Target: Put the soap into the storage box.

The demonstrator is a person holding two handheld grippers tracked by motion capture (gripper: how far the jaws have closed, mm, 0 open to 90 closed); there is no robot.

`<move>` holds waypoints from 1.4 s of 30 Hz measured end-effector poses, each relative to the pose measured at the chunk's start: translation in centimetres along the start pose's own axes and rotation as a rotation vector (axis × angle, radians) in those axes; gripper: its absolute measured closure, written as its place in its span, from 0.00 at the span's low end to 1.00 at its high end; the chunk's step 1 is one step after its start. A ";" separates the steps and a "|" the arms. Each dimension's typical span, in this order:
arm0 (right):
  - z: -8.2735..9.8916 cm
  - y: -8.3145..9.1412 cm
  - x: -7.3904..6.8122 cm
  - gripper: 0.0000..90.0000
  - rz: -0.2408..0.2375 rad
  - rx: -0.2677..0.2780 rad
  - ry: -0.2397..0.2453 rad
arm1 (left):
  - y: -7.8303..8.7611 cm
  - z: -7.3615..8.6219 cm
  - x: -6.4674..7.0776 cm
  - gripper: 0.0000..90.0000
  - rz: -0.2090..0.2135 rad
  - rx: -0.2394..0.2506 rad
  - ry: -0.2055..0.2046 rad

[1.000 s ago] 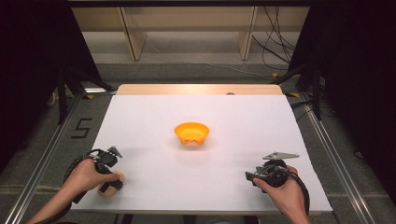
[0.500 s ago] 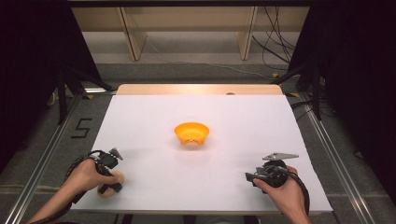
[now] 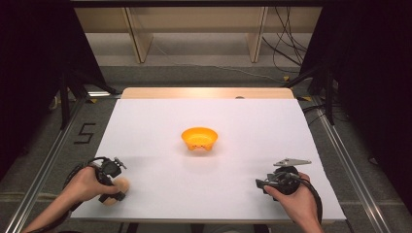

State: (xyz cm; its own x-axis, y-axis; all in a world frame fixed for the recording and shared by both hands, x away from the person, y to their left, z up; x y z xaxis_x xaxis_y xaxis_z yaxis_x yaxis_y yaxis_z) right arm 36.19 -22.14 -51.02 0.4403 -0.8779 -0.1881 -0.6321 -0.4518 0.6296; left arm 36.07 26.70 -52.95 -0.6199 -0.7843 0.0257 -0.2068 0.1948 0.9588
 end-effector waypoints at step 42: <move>-1.2 1.1 0.4 0.50 0.033 0.093 0.031 | 2.9 -4.4 0.1 0.36 -0.095 0.233 -0.289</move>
State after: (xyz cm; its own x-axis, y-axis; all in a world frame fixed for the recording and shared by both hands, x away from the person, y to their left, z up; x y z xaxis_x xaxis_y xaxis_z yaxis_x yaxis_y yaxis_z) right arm 36.44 -22.77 -49.45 0.4367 -0.8880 -0.1440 -0.7023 -0.4366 0.5622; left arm 38.75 24.54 -48.94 -0.7708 -0.6132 -0.1727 -0.4191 0.2841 0.8623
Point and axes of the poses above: each handheld gripper's, and its own axes: y roughly backward along the jaws, z roughly out of its underside, x roughly to its right, the point moved 7 cm from there along -y, roughly forward along the jaws, and after that the axes turned 10 degrees about x, right-handed, at the moved point
